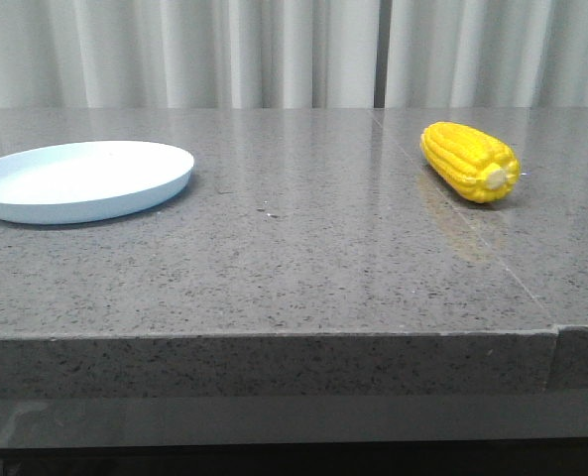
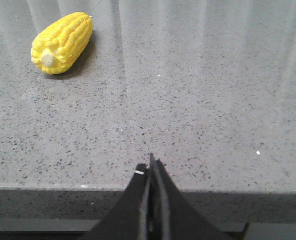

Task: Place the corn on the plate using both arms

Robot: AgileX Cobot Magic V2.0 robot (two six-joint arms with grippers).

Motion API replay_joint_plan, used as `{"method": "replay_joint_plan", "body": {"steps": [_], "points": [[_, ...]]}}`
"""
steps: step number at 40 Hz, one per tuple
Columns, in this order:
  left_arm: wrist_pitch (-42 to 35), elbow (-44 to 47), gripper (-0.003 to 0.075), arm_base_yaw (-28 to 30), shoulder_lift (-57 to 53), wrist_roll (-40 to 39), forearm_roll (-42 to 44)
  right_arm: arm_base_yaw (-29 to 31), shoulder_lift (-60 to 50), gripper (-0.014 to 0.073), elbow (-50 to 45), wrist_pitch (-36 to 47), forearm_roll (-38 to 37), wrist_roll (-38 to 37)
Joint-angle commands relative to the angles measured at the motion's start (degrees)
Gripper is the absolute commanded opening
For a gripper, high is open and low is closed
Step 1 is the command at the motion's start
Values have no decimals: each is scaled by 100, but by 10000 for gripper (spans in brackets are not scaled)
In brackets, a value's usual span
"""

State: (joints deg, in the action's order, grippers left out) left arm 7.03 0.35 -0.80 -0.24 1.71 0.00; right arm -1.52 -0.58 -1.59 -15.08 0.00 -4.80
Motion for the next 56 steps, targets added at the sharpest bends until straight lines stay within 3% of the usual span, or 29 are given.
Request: {"method": "replay_joint_plan", "body": {"steps": [1,37,44,48,52,56], "points": [[-500,9,-20,6,-102,19,-45,24,-71,-90,99,498,-85,55],[-638,9,-20,6,-102,19,-45,24,-71,-90,99,698,-85,55],[-1779,-41,-20,6,-102,-81,-185,24,-71,-90,201,1508,-85,55],[-2210,-247,-20,6,-102,-97,-185,24,-71,-90,562,1475,-85,55],[-2059,-692,-20,6,-91,-97,-185,24,-71,-90,1054,1216,-85,55],[-1357,-1237,-20,6,-26,-97,-185,24,-8,-90,1635,787,-85,55]]}}
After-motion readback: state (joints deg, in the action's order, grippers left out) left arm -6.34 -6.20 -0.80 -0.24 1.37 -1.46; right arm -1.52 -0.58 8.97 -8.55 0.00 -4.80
